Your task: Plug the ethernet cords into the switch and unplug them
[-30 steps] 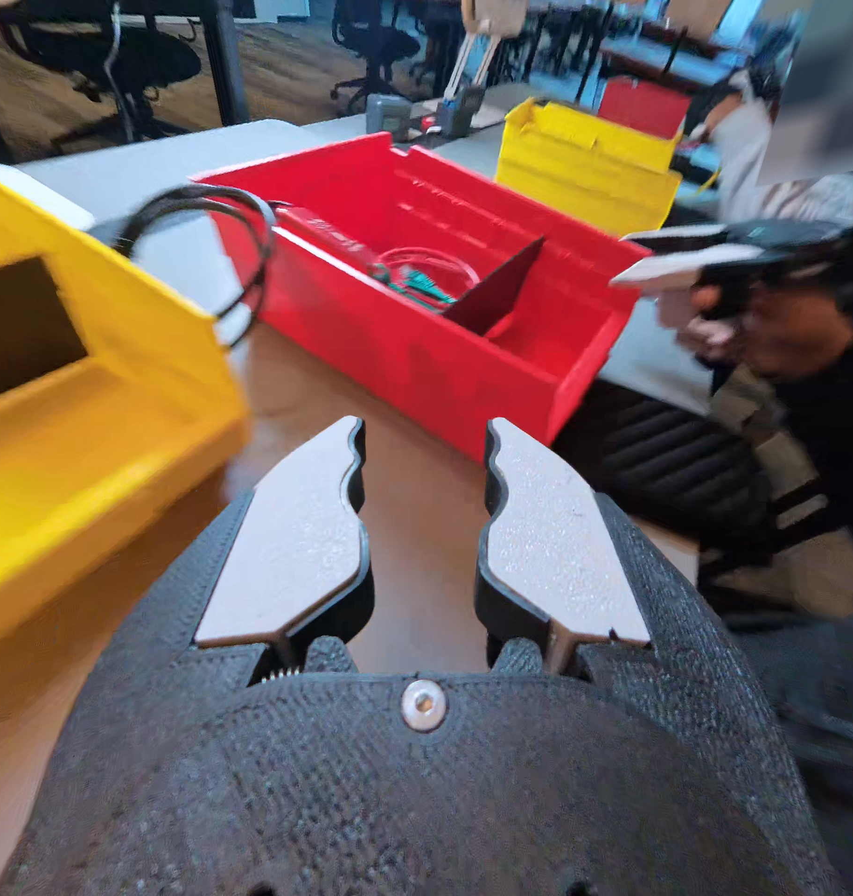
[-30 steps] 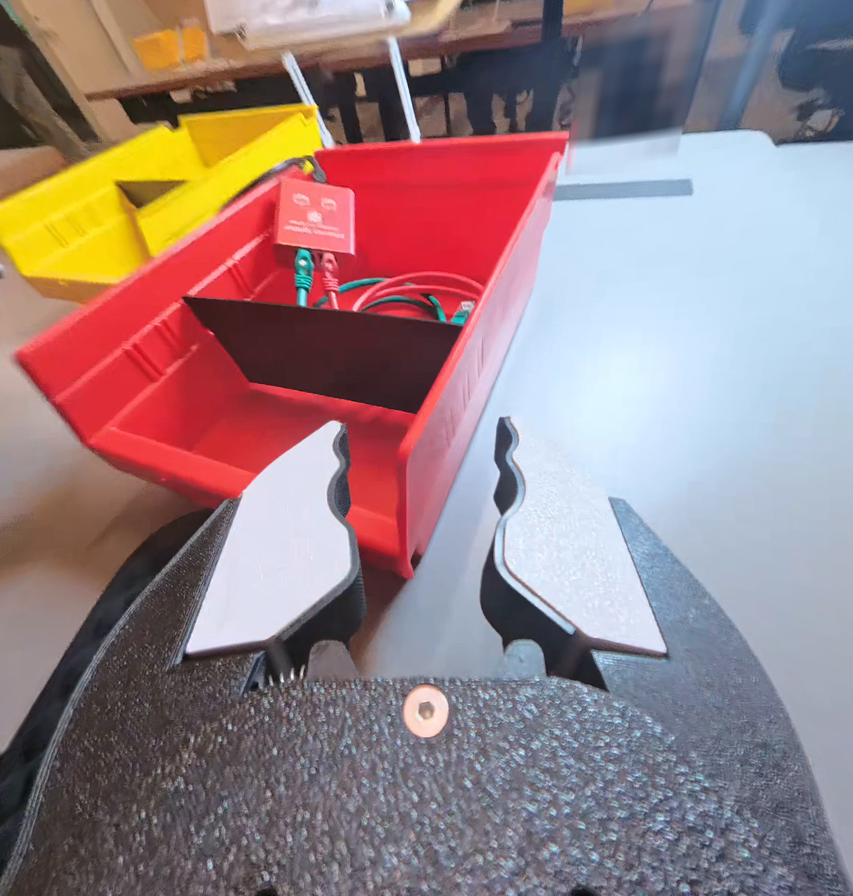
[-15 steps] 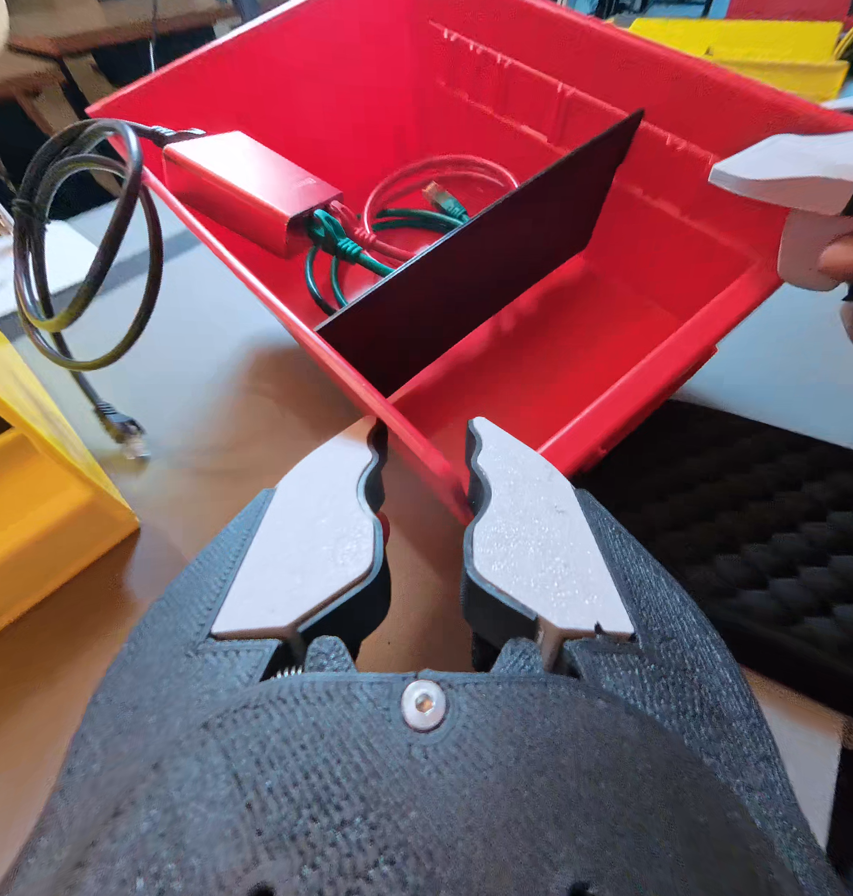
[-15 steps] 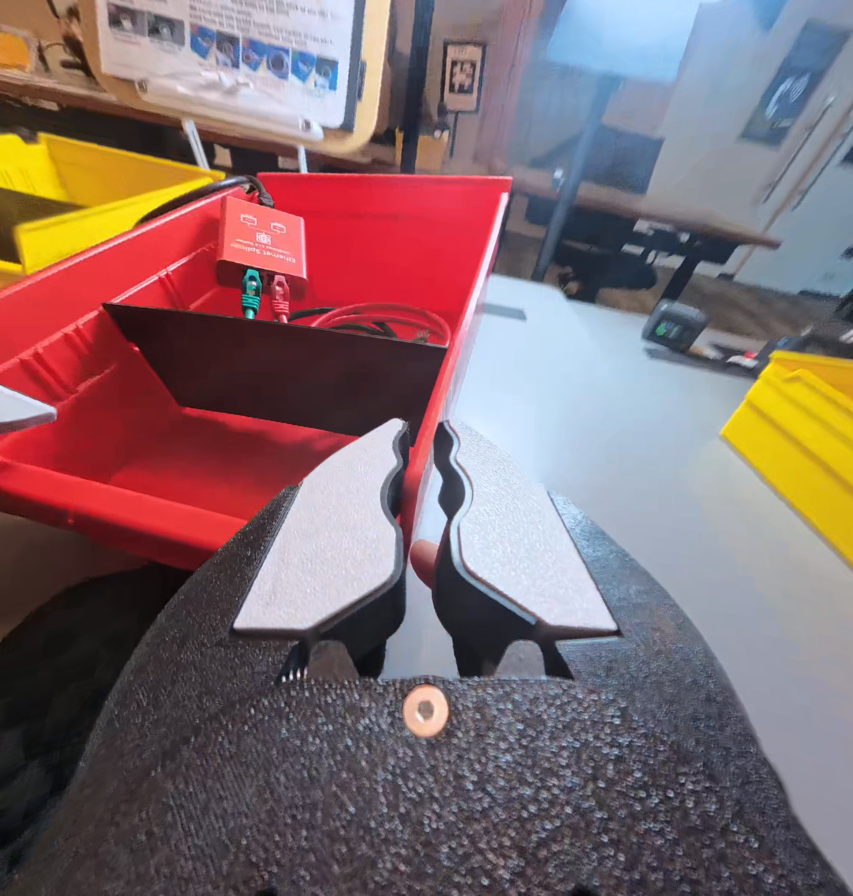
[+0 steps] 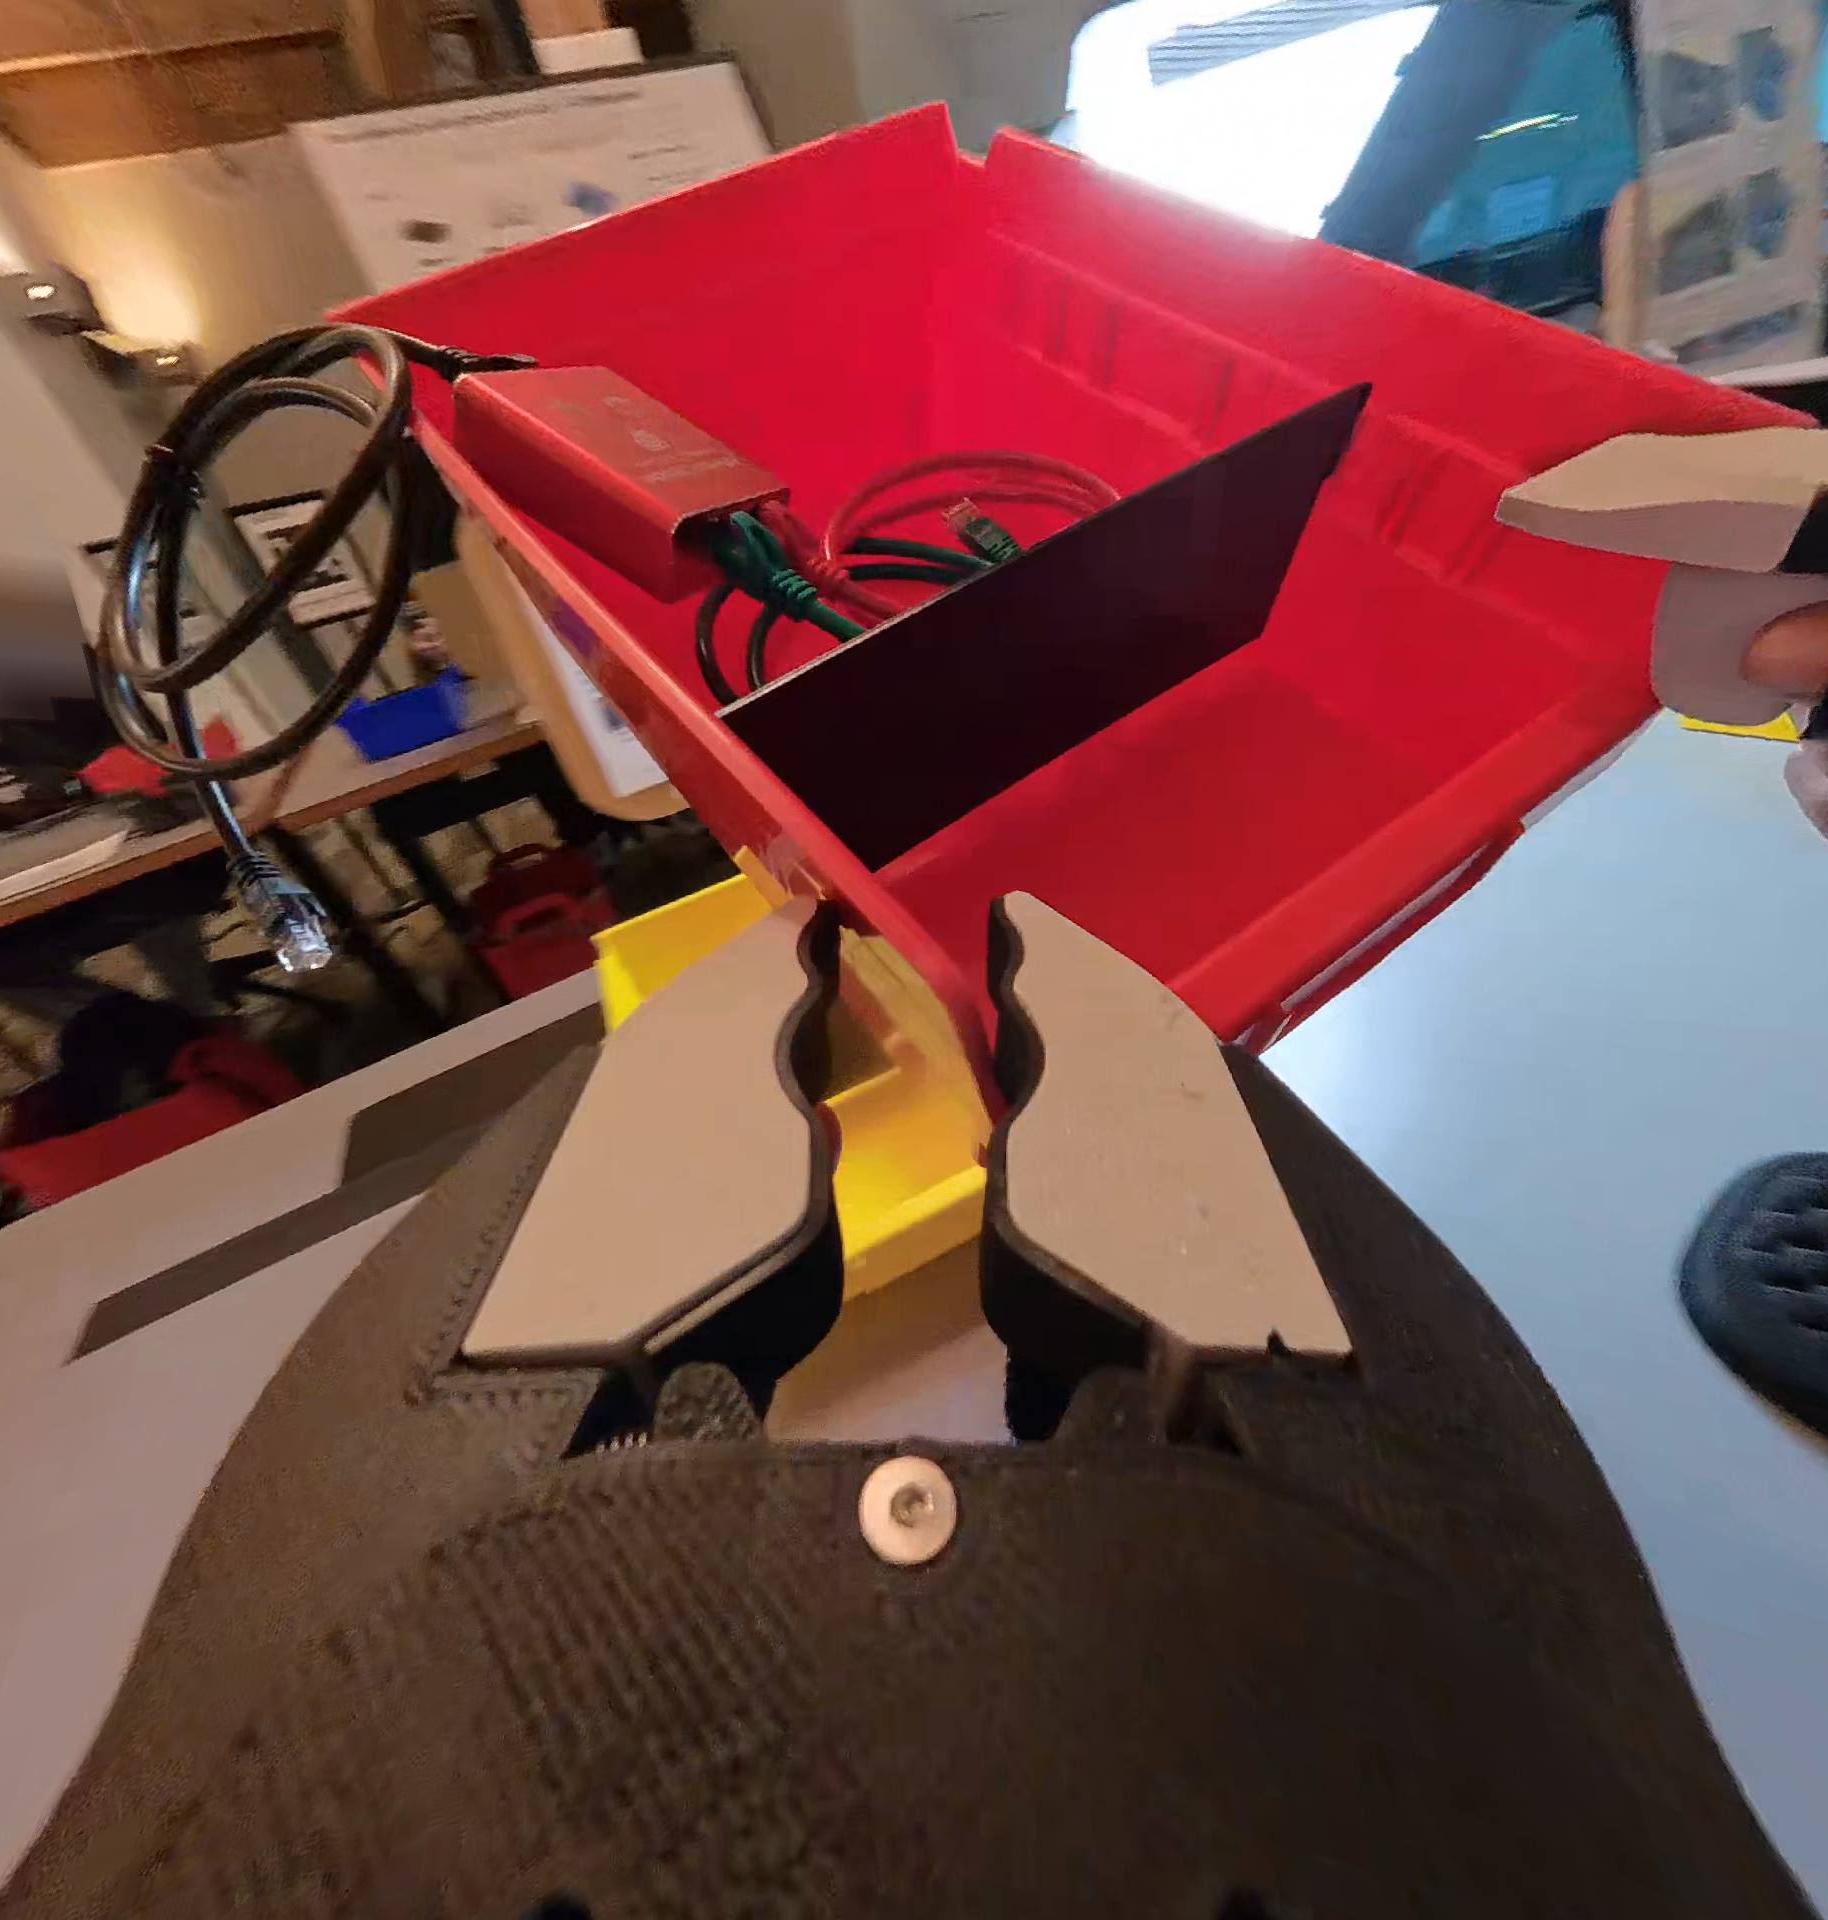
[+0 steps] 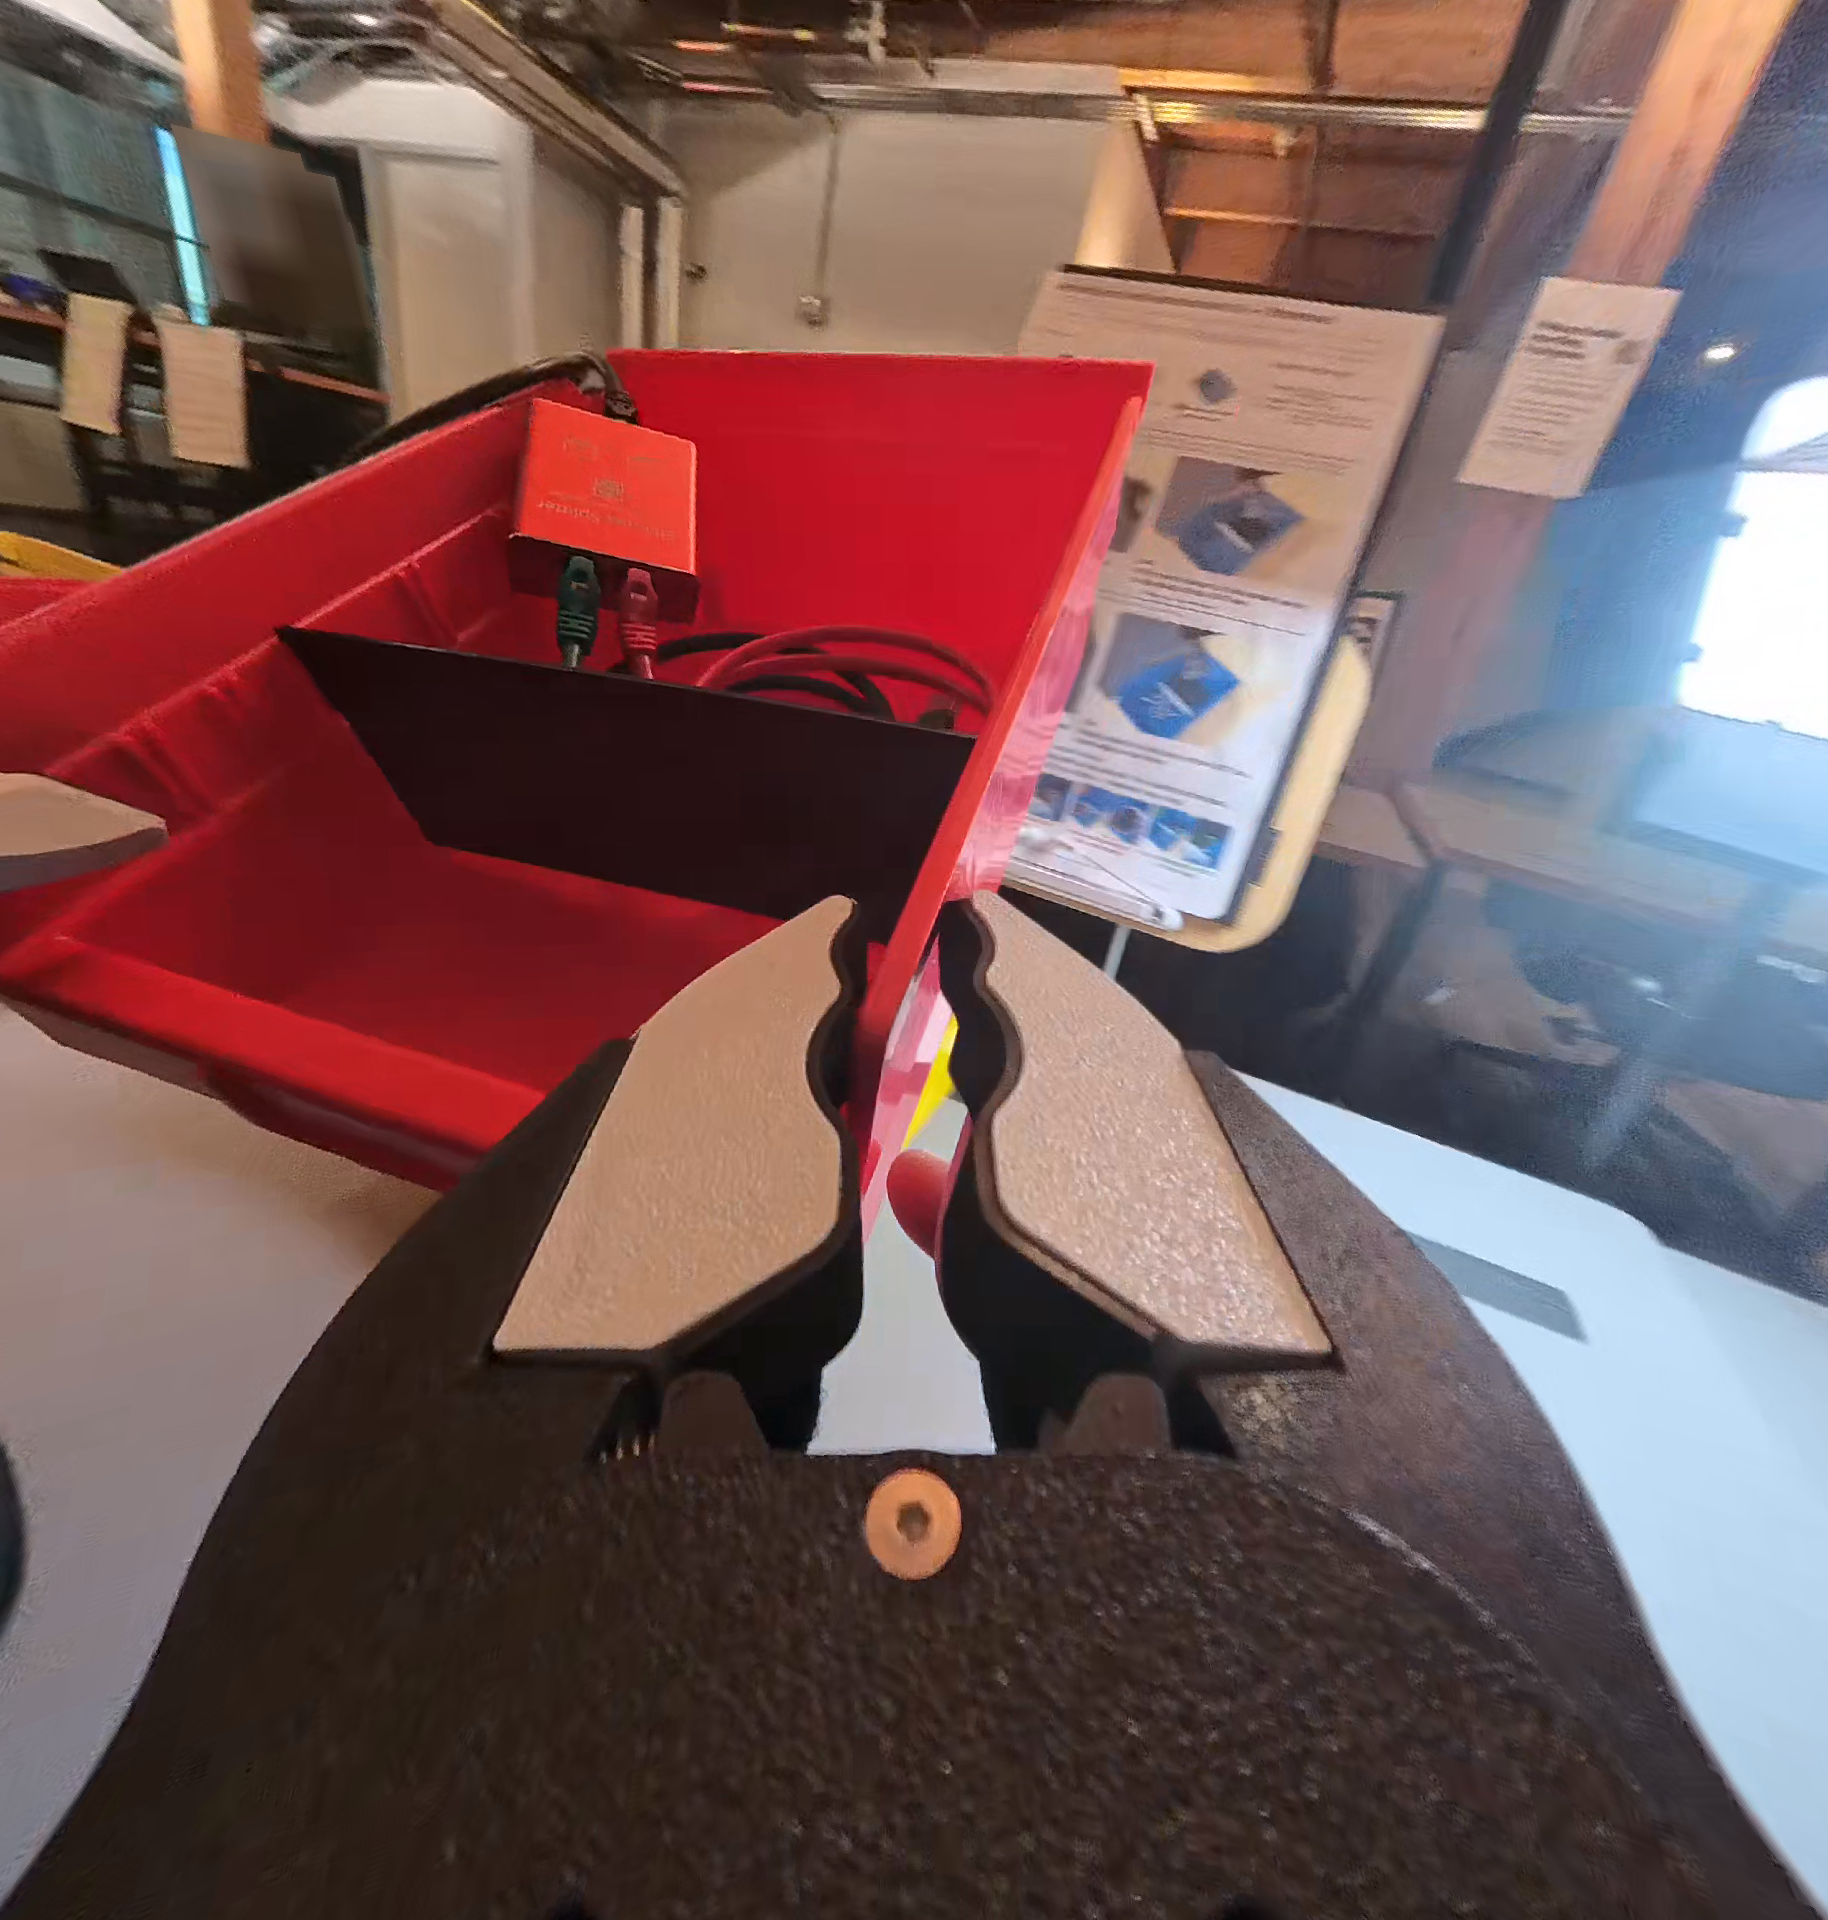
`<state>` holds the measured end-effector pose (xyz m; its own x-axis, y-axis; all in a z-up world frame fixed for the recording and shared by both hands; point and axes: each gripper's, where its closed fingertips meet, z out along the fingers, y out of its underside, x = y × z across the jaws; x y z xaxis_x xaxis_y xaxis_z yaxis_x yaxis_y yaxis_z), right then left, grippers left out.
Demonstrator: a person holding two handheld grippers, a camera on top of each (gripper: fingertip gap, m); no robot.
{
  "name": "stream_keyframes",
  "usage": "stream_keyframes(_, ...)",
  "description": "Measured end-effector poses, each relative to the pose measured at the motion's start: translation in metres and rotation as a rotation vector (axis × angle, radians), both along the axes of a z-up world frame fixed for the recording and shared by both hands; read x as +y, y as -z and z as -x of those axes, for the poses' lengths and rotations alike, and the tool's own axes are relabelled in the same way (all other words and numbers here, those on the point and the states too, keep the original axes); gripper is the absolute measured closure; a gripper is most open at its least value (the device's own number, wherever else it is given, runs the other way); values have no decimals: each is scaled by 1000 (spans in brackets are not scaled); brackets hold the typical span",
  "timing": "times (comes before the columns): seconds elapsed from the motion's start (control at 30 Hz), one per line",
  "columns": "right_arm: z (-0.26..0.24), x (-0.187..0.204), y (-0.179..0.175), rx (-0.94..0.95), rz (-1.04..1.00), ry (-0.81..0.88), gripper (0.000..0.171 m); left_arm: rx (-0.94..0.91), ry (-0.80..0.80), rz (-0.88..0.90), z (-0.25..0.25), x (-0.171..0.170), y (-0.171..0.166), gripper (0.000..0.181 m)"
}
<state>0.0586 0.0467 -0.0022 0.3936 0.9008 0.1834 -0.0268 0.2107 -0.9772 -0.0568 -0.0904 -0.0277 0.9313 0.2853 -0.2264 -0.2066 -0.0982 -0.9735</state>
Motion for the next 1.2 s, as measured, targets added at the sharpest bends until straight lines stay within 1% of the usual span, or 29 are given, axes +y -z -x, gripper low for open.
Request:
stream_keyframes(0.17,79,-42,8,-8,75,-130,158,-35,-174,-24,63,-55,-5,158)
stream_keyframes(0.3,128,-69,27,-14,127,-210,157,-42,-293,-11,101,-89,4,161)
stream_keyframes(0.43,172,-96,55,-47,173,-295,156,-72,-384,24,136,-121,28,162)
stream_keyframes(0.57,210,-128,93,-88,216,-366,153,-115,-441,58,172,-152,57,165)
stream_keyframes(0.67,230,-147,122,-114,256,-405,149,-154,-462,72,195,-168,79,166)
stream_keyframes(0.83,246,-153,166,-179,285,-401,147,-224,-431,125,219,-169,128,167)
stream_keyframes(0.97,251,-146,200,-252,295,-366,146,-287,-422,160,230,-157,166,168)
stream_keyframes(1.07,250,-135,217,-295,304,-335,145,-342,-430,190,233,-145,193,169)
stream_keyframes(1.13,247,-123,218,-293,272,-278,146,-339,-399,190,230,-133,200,168)
stream_keyframes(1.2,243,-111,218,-300,259,-234,142,-322,-352,191,222,-120,199,164)
